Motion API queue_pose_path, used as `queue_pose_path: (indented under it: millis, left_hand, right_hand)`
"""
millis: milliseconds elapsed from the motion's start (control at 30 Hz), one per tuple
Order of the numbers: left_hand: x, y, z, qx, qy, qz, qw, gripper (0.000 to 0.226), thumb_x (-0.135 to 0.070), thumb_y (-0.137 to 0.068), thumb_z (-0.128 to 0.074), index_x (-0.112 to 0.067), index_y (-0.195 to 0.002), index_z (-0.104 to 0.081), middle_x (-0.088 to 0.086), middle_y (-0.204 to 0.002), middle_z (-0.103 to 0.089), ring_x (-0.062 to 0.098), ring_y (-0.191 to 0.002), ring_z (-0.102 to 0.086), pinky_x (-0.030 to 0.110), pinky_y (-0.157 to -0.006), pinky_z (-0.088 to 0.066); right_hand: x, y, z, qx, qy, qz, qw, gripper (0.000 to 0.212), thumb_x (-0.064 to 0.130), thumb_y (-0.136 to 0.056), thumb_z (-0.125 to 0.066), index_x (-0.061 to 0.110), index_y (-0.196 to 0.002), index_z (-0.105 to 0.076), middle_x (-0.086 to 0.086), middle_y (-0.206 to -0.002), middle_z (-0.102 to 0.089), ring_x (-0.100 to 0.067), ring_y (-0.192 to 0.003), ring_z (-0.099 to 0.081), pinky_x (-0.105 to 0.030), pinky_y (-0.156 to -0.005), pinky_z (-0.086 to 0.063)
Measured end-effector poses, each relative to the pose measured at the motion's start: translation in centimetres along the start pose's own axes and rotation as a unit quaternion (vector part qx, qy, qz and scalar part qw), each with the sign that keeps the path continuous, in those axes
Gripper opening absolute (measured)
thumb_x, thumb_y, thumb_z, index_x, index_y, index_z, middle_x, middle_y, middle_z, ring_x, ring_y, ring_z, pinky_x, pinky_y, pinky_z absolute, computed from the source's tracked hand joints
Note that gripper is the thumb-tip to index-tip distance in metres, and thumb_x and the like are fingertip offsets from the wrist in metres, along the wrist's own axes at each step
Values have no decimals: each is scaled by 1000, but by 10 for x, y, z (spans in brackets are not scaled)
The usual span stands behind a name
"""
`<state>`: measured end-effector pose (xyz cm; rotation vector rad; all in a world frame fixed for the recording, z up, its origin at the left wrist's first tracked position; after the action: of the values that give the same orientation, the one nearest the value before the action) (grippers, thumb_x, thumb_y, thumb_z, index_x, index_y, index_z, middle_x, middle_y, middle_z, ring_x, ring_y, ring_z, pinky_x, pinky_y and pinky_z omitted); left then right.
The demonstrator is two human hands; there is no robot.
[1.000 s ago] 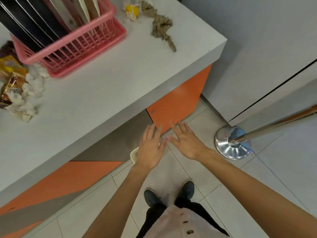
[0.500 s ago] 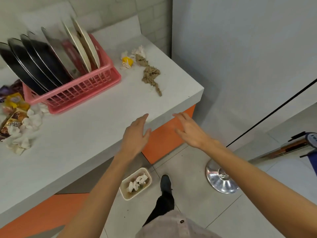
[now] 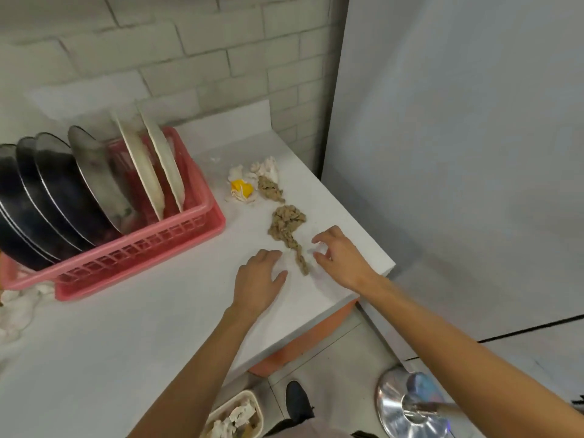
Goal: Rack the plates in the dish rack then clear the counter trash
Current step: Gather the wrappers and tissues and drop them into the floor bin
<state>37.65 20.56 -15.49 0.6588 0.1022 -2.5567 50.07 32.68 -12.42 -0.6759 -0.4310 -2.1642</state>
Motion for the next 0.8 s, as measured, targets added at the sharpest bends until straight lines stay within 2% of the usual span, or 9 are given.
queue_pose_path:
  millis: [133, 267, 333, 433, 500, 567, 667, 800]
  left_hand:
    - [-12, -22, -13, -3, -4, -23, 1000, 40, -38, -89, -63, -30, -128, -60, -6, -122, -57, 18, -105, -57, 33, -79, -43]
    - [-8, -35, -15, -23, 40, -27, 999, 15, -30, -90, -64, -23, -102, -70, -9, -108, -59, 15, -94, -60, 29, -73, -39]
    - [-2, -38, -13, -17, 58, -19, 998, 11, -27, -89, -64, -20, -95, -69, -10, -104, -58, 14, -88, -60, 29, -73, -43]
    - [10, -31, -5, -13, 95, -2, 995, 5, -24, -83, -65, -22, -87, -62, -14, -95, -55, 9, -80, -55, 27, -68, -46]
    - [21, -24, 2, -14, 131, 17, 991, 13, -20, -79, -66, -26, -81, -55, -15, -86, -54, 6, -74, -51, 23, -64, -42]
    - [33, -19, 12, -24, 167, 38, 985, 16, -18, -75, -65, -28, -77, -52, -12, -80, -56, 8, -71, -52, 23, -63, -42]
    - [55, -12, 28, -56, 205, 87, 973, 20, -13, -75, -67, -29, -75, -55, -11, -74, -59, 10, -68, -54, 26, -62, -46]
    - [70, -4, 45, -89, 248, 129, 956, 23, -8, -78, -73, -28, -76, -60, -10, -72, -62, 8, -62, -56, 18, -56, -44]
  right_hand:
    - [5, -46, 7, -7, 24, 3, 1000, 38, 25, -95, -57, 15, -131, -50, -2, -130, -37, -21, -87, -59, -36, -83, -50]
    - [9, -80, 5, -3, 51, 15, 999, 55, 33, -91, -62, 18, -139, -41, -3, -139, -30, -23, -103, -54, -40, -86, -51]
    - [10, -95, 3, 4, 70, 11, 997, 65, 39, -89, -63, 19, -144, -36, -4, -144, -26, -25, -119, -46, -41, -91, -49]
    - [12, -112, -12, 37, 104, 10, 994, 72, 42, -88, -64, 20, -148, -31, -6, -146, -27, -27, -126, -38, -42, -94, -48]
    - [13, -122, -22, 60, 126, 15, 990, 67, 39, -92, -59, 20, -149, -30, -8, -140, -34, -28, -123, -40, -42, -93, -48]
    - [13, -131, -26, 68, 141, 20, 987, 54, 27, -95, -56, 18, -145, -37, -9, -130, -43, -30, -117, -44, -42, -90, -48]
    - [5, -140, -22, 60, 131, 22, 989, 34, 12, -92, -55, 15, -126, -55, -6, -114, -50, -27, -106, -49, -37, -80, -47]
    - [-7, -141, -9, 71, 54, 23, 996, 15, 10, -86, -64, 16, -100, -61, 0, -97, -49, -22, -92, -53, -28, -75, -44]
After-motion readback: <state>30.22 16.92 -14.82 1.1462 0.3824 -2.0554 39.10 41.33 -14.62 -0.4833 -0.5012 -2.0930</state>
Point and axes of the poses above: each hand's wrist, its own y-axis away from the middle knuckle, its own z-axis out of the back of the hand, x = y × z, the point moved 9 cm from there along -y, towards the middle knuckle
